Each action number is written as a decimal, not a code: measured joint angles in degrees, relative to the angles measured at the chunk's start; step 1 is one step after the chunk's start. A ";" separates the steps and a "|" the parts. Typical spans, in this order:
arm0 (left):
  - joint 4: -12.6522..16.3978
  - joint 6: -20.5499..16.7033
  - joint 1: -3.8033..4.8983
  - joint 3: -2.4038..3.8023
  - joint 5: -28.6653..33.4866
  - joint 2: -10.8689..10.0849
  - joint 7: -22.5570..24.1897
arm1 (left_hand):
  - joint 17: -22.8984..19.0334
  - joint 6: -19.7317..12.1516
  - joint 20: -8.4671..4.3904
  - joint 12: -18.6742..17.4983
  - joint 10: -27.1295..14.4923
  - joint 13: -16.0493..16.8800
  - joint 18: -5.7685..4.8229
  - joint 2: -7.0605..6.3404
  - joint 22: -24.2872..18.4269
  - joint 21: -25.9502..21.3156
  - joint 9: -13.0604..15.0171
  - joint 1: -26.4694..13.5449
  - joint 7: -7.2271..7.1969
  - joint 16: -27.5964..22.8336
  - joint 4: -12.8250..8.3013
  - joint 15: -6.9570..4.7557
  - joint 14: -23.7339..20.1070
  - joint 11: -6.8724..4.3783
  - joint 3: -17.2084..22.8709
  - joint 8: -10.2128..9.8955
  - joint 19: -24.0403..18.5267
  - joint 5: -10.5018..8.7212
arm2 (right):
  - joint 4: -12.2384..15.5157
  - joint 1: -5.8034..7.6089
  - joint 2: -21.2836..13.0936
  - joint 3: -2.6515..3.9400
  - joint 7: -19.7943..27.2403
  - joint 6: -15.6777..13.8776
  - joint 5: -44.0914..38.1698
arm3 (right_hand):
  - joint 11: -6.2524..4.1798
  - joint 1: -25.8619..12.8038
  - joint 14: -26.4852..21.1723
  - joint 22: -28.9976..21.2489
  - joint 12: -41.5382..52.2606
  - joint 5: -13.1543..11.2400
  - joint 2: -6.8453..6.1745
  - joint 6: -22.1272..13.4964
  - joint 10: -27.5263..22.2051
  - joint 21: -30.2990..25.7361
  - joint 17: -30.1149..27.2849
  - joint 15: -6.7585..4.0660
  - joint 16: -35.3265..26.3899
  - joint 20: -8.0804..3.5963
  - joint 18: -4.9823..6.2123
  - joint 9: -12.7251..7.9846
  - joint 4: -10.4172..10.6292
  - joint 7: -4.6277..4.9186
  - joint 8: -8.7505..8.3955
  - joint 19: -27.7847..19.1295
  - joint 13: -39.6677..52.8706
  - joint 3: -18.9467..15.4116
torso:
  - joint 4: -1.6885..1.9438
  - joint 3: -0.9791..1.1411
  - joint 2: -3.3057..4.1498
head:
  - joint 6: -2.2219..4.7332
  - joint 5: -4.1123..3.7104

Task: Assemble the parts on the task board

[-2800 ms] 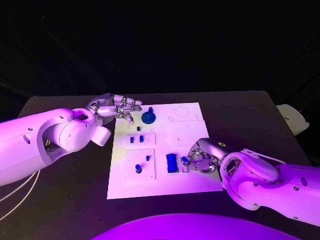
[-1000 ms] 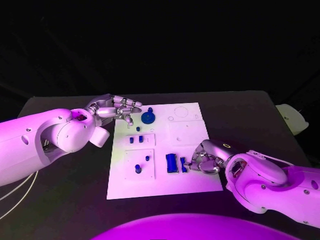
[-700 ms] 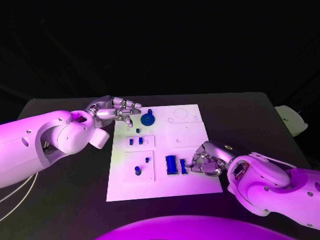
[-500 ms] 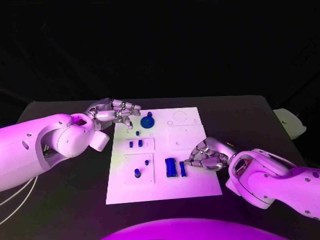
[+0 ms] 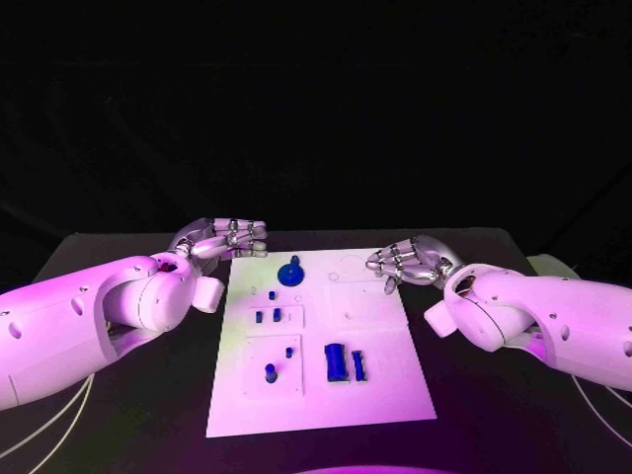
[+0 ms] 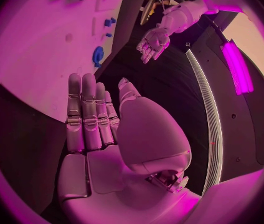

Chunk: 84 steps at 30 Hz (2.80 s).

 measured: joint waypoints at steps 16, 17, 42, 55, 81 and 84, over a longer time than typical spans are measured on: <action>-10.35 -1.40 -0.83 0.01 4.55 7.74 7.61 | -6.39 -8.51 2.90 -10.15 -7.87 -0.97 -2.20 4.28 -16.61 -22.97 -1.15 -8.85 -2.90 -24.58 2.38 3.51 -5.49 3.02 -17.06 -4.65 -8.89 -0.68 | -15.55 0.79 9.54 0.59 10.41 4.00 13.41 | 2.15 -5.66 -5.27 -26.77 -15.37 -3.39 -0.28 -1.52 1.82 -9.88 -21.16 3.75 -29.90 4.37 0.00 -10.50 -2.80 0.81 -4.70 -11.39 -29.07 1.78 | 0.60 0.07 -1.83 | 3.77 0.73; -10.20 -1.44 -0.83 0.01 4.54 7.60 7.57 | -6.77 -10.22 2.37 -10.54 -9.69 -1.32 -2.20 4.79 -17.03 -23.31 -1.51 -11.67 -3.23 -24.98 2.13 3.12 -7.22 2.57 -17.29 -5.00 -10.27 -1.07 | -15.39 0.73 9.42 0.66 10.36 3.90 13.41 | 1.85 -8.59 -7.46 -27.95 -15.59 -3.79 -0.31 -3.45 -0.35 -10.27 -21.47 3.51 -30.13 3.88 0.00 -10.84 -3.15 0.44 -5.08 -13.20 -29.37 1.79 | 0.60 0.07 -1.83 | 3.76 0.73; 6.95 -22.08 -5.02 1.07 2.27 2.47 13.87 | -8.95 -38.46 -7.87 -12.39 -39.59 -3.50 -8.46 7.70 -19.31 -25.26 -3.74 -57.20 -11.10 -26.80 -6.20 -5.96 -35.43 -7.02 -18.08 -6.88 -33.10 -10.10 | 3.68 -4.75 5.20 7.27 20.39 -15.58 23.85 | -5.37 -56.05 -43.25 -46.86 -21.21 -12.88 -0.52 -35.06 -35.72 -12.27 -28.73 -2.55 -35.43 -6.00 -7.64 -18.40 -10.84 -8.46 -7.01 -42.60 -36.27 1.62 | 0.83 1.58 -2.74 | 7.51 2.82; 7.07 -25.12 -5.03 1.09 1.75 2.45 15.34 | -9.01 -45.06 -12.09 -12.39 -46.65 -3.53 -9.16 7.74 -19.37 -25.25 -3.76 -67.85 -11.58 -27.00 -6.82 -7.00 -42.05 -8.91 -18.09 -6.88 -38.44 -10.80 | 3.72 -4.78 5.16 7.28 22.04 -18.15 25.59 | -5.71 -66.68 -51.23 -51.09 -21.21 -13.57 -0.51 -42.13 -43.65 -12.27 -28.97 -2.68 -35.43 -8.16 -8.50 -18.69 -11.25 -9.32 -7.23 -49.13 -36.47 1.68 | 0.83 1.60 -2.75 | 7.52 2.83; 7.09 -25.79 -5.04 1.09 1.61 2.44 15.71 | -8.99 -53.87 -12.55 -12.39 -56.03 -3.51 -9.34 7.75 -19.35 -25.25 -3.79 -82.11 -11.63 -27.00 -6.85 -7.13 -50.84 -9.12 -18.06 -6.88 -45.76 -11.01 | 3.73 -4.79 5.16 7.28 22.48 -18.76 26.04 | -5.76 -81.59 -62.40 -57.07 -21.21 -13.81 -0.54 -52.01 -54.68 -12.27 -28.97 -2.71 -35.43 -8.28 -9.39 -18.71 -11.55 -9.45 -7.22 -58.40 -36.45 1.69 | 0.83 1.59 -2.75 | 7.52 2.83; 7.09 -25.80 -5.04 1.09 1.61 2.44 15.72 | -8.98 -53.87 -12.55 -12.39 -56.03 -3.51 -9.33 7.75 -19.35 -25.25 -3.78 -82.11 -11.63 -27.00 -6.85 -7.12 -50.84 -9.12 -18.06 -6.88 -45.76 -11.01 | 3.73 -4.79 5.16 7.28 22.49 -18.77 26.05 | -5.76 -81.59 -62.40 -57.07 -21.20 -13.81 -0.54 -52.01 -54.67 -12.27 -28.96 -2.71 -35.43 -8.28 -9.39 -18.70 -11.55 -9.45 -7.22 -58.40 -36.45 1.69 | 0.83 1.59 -2.75 | 7.52 2.83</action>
